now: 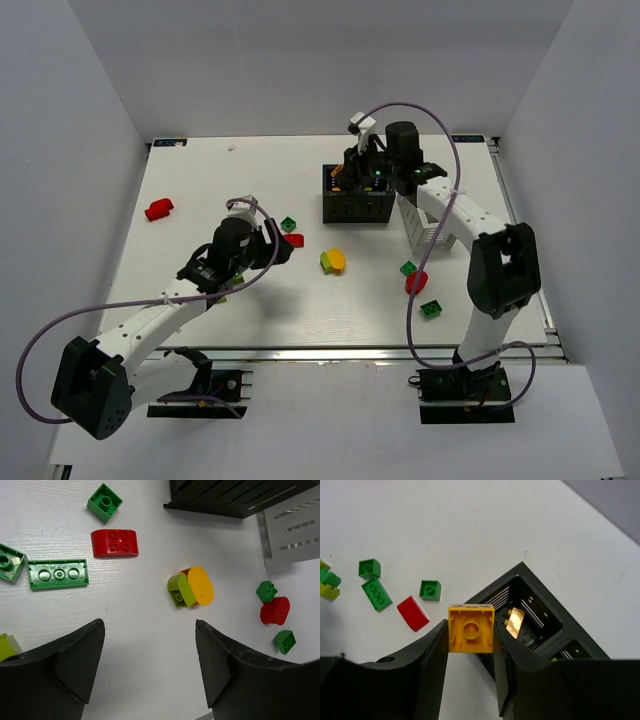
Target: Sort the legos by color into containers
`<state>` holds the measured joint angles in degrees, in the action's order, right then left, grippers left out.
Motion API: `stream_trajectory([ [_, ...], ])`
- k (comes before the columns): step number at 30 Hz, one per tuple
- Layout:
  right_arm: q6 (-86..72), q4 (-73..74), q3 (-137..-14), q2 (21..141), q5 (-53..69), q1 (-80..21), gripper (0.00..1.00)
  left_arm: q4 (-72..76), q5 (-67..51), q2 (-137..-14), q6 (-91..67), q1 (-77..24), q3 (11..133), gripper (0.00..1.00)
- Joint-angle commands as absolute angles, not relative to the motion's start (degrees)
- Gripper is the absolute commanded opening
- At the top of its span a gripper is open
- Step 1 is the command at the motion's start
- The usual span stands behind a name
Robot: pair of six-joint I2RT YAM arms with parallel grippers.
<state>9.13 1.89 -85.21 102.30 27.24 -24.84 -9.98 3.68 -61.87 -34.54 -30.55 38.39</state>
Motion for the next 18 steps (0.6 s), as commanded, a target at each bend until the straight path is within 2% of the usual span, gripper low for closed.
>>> stream_trajectory([
  [1, 8.00, 4.48, -89.56, 105.46, 28.13, -24.96, 0.21, -8.70, 0.18, -61.79, -32.43, -30.76, 40.43, 0.82],
  [3, 8.17, 4.75, -90.09, 106.87, 27.78, -24.70, 0.25, -8.53, 0.09, -61.70, -32.43, -30.76, 40.17, 0.82],
  [6, 8.52, 4.83, -90.35, 107.75, 27.42, -24.35, 0.39, -7.91, -2.28, -62.14, -32.69, -30.85, 39.99, 0.82],
  [7, 8.70, 4.75, -90.35, 107.93, 27.33, -24.26, 0.48, -7.74, -2.55, -62.31, -32.96, -30.85, 39.99, 0.82],
  [10, 9.14, 4.92, -90.61, 108.19, 27.33, -24.00, 0.58, -6.77, -3.51, -63.63, -33.84, -31.29, 40.08, 0.82],
  [12, 9.05, 5.10, -90.88, 108.11, 27.68, -23.56, 0.68, -5.81, -3.95, -65.38, -34.54, -31.99, 40.43, 0.83],
  [17, 9.84, 5.54, -91.32, 105.74, 28.65, -22.68, 0.74, -5.19, -4.04, -68.37, -35.07, -33.22, 41.92, 0.83],
  [18, 10.19, 5.36, -90.97, 104.86, 29.26, -22.50, 0.82, -5.19, -3.87, -68.99, -35.07, -33.40, 42.18, 0.83],
])
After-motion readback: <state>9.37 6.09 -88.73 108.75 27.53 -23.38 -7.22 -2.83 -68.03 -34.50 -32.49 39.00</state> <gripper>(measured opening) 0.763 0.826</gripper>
